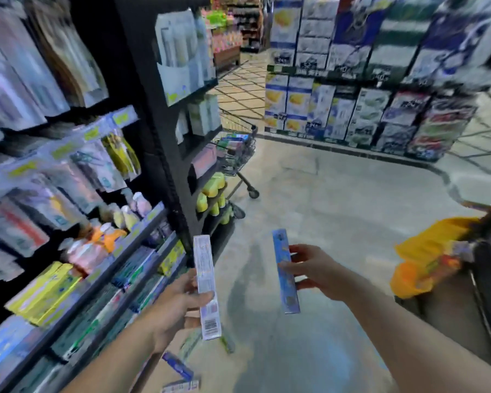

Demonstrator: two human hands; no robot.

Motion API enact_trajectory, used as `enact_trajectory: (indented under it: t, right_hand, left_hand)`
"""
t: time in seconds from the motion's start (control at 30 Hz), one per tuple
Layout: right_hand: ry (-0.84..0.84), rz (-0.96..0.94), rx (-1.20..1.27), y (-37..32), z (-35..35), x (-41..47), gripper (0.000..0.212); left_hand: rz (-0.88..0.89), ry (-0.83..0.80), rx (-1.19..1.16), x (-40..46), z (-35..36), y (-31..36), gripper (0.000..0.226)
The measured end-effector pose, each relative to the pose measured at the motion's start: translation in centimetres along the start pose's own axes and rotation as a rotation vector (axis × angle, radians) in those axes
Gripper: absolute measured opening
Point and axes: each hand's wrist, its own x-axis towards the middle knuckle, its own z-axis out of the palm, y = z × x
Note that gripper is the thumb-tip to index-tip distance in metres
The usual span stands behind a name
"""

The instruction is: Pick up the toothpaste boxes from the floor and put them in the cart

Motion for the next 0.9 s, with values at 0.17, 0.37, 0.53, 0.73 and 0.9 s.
enact_trajectory:
  t: [0.17, 0.37, 0.53, 0.73, 0.9]
  right_hand:
    - [0.007, -0.006, 0.018, -2.1, -8.1, 3.7, 0.044]
    - [0.045, -0.012, 0.066, -3.5, -14.5, 10.0, 0.032]
    - [0.082, 0.014, 0.06, -6.3, -18.8, 18.5, 0.043]
    - [0.102, 0.053, 0.048, -12.9, -22.0, 29.3, 0.039]
    - [0.117, 0.048, 0.042, -17.7, -25.5, 37.0, 0.044]
  left_hand:
    - [0.005, -0.018, 0.064, 8.1, 6.6, 4.3, 0.033]
    - [-0.027, -0.065, 0.134, 18.3, 10.6, 9.0, 0.036]
    - [-0.032, -0.103, 0.116, 28.2, 12.2, 13.0, 0.04]
    - [-0.066, -0.146, 0.114, 39.6, 11.7, 20.2, 0.049]
    - [-0.052, -0.124, 0.146, 47.9, 12.3, 26.3, 0.042]
